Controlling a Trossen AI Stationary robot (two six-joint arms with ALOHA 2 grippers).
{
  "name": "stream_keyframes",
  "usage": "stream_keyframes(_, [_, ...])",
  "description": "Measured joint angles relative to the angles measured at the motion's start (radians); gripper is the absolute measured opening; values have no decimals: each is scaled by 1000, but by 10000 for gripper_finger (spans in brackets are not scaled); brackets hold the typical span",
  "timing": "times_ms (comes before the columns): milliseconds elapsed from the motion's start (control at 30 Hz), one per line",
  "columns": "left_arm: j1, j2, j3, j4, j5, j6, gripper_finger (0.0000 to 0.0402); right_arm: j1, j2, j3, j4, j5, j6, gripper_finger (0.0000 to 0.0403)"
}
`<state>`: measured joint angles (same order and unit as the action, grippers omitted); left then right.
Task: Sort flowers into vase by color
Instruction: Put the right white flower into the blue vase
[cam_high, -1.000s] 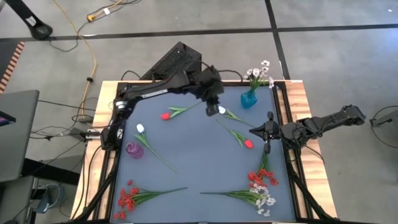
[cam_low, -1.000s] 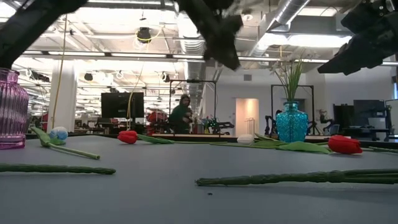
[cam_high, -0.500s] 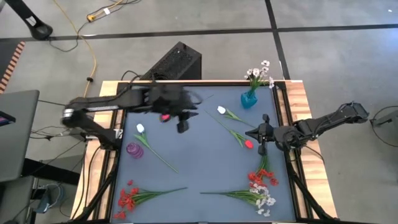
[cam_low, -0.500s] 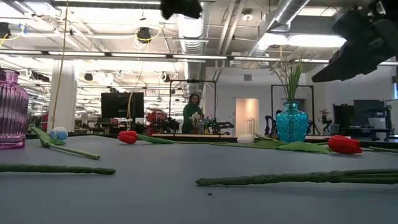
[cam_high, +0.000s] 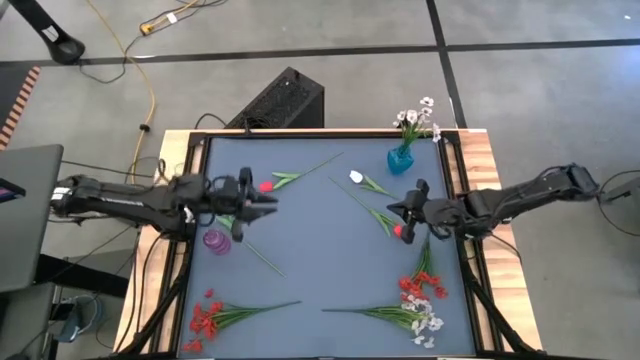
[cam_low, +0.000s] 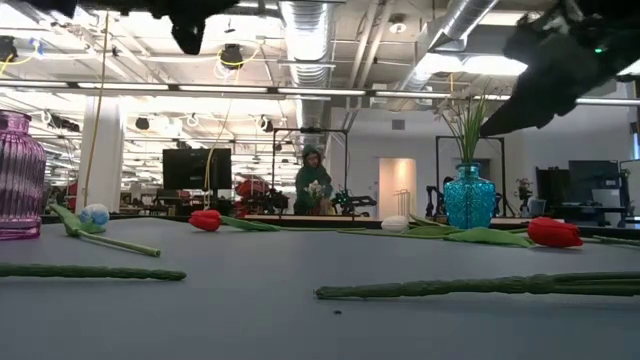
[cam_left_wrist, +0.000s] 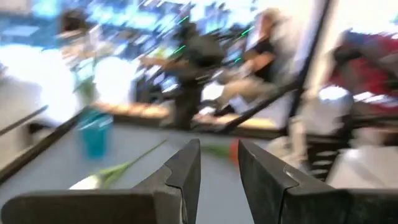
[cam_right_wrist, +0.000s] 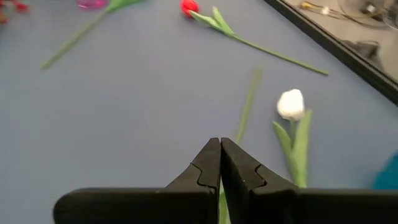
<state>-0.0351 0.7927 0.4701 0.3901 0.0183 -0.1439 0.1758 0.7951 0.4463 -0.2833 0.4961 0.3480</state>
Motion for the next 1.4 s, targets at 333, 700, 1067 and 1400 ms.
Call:
stream_keyframes(333, [-192,89,-192,311,-101,22,96,-191,204,135,-261,-113,135,96])
stream_keyframes(700, [-312,278,-191,401,-144,108,96,-368,466,200,-292,-208,17,170])
stream_keyframes(1067, [-312,320,-191,471,-136,106,96,-444,636,215,-292,-237,-37,166])
stream_keyframes(1400, [-312,320,-191,470,-136,111,96,-481,693,220,-281,-242,-64,158])
